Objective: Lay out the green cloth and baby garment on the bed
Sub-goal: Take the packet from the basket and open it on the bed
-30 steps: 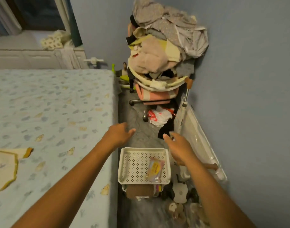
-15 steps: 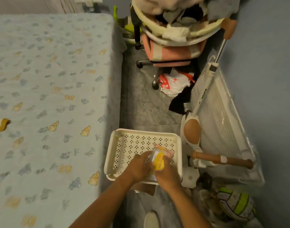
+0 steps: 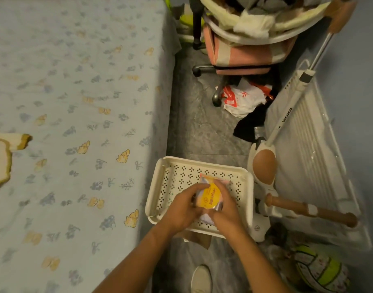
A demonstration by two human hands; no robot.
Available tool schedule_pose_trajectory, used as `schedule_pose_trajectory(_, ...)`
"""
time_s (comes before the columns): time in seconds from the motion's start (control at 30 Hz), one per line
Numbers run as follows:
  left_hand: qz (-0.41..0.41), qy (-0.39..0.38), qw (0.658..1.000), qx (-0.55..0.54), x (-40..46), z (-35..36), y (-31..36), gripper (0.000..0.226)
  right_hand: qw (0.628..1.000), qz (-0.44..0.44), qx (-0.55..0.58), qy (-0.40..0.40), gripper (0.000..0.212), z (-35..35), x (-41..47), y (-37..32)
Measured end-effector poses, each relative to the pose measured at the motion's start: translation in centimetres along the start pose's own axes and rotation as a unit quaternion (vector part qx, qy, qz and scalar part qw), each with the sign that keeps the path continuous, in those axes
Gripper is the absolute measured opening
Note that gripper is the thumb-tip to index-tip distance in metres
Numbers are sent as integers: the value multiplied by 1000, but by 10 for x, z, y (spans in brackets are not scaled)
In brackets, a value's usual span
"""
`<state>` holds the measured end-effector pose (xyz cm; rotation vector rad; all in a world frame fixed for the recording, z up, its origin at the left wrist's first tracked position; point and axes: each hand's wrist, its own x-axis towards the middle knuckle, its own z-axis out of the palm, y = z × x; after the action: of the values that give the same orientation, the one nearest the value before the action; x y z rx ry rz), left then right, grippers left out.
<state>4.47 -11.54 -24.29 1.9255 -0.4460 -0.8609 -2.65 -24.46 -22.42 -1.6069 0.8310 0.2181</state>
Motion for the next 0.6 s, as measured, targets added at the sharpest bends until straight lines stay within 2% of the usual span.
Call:
schedule_pose_trajectory(0.27,35,168,985,-28,-73,-102,42,35,990,-120,16,-79,82,61,-37,-98)
schedule_pose_trajectory(0.47,41,315,948,-20,-182,-195,18,15,974,-165,-2,-158,83,182,-98,-139)
schedule_pose_trajectory(0.6,48,349,933,72,-277,-258,-32,5,966,-166,-26,-196,80,282,-159,-138)
